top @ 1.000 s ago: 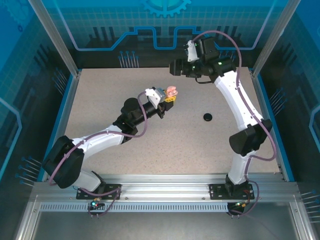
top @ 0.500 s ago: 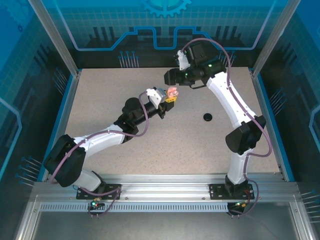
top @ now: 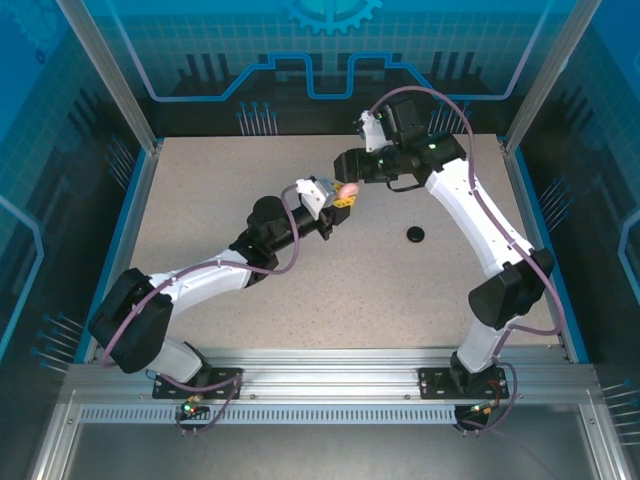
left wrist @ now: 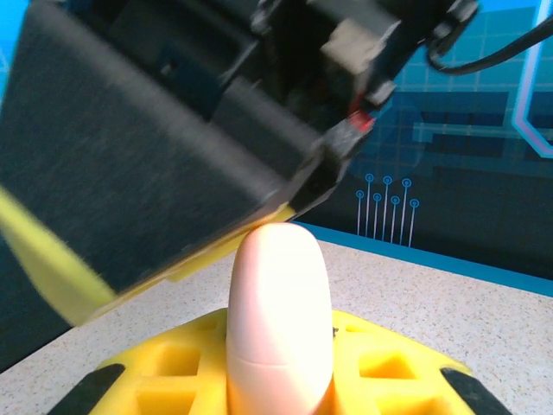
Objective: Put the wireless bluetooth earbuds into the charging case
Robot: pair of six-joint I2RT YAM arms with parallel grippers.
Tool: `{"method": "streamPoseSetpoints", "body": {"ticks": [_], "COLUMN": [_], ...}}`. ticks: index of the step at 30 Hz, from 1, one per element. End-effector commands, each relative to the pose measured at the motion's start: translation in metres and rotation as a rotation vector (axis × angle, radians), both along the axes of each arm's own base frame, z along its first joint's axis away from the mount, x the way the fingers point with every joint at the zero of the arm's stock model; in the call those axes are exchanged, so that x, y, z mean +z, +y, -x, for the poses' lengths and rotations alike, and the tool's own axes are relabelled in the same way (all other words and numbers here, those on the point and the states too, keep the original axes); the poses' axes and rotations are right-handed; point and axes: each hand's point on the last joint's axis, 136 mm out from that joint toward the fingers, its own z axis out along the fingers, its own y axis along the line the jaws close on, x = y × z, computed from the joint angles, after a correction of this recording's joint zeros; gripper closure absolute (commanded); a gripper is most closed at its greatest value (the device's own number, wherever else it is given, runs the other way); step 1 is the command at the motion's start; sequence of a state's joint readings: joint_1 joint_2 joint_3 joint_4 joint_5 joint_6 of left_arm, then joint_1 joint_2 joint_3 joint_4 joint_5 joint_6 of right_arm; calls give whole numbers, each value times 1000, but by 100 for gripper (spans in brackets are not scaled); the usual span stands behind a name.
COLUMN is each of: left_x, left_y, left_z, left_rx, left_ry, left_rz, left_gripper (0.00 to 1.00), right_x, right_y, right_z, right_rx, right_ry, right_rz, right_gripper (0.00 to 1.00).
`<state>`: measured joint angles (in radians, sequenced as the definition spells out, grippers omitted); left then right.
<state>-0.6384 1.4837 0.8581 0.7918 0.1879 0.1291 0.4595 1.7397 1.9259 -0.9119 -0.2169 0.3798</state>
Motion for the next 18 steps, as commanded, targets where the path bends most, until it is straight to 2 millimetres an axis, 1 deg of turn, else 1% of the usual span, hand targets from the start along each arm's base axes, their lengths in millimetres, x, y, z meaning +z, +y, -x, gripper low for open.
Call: {"method": "streamPoseSetpoints", "body": {"ticks": [1, 3, 6, 9, 12, 15, 18], "left_x": [23, 23, 21, 18, 14, 8, 2], "left_y": [2, 2, 2, 5, 8, 11, 16], "left_z": [-7, -8, -7, -5, -4, -5, -7], "left_rx": [24, 22, 22, 26, 34, 52, 80], "left_ry": [-45, -42, -35, -18, 22, 82, 152], "left_rz": [51, 52, 51, 52, 52, 50, 72], "left_gripper": [100, 100, 100, 100, 100, 100, 100], "right_x": [13, 18, 31, 49, 61, 61, 49], "right_y": [-1, -4, -15, -36, -58, -71, -80], "right_z": [11, 7, -3, -15, -20, -13, 0], "right_rx": [6, -17, -85, -183, -262, -296, -312], "right_ry": [-33, -49, -83, -143, -189, -219, -236], "right_rz": [-6, -9, -19, -31, -38, -41, -39], "right_gripper": [38, 36, 31, 26, 24, 23, 23]}}
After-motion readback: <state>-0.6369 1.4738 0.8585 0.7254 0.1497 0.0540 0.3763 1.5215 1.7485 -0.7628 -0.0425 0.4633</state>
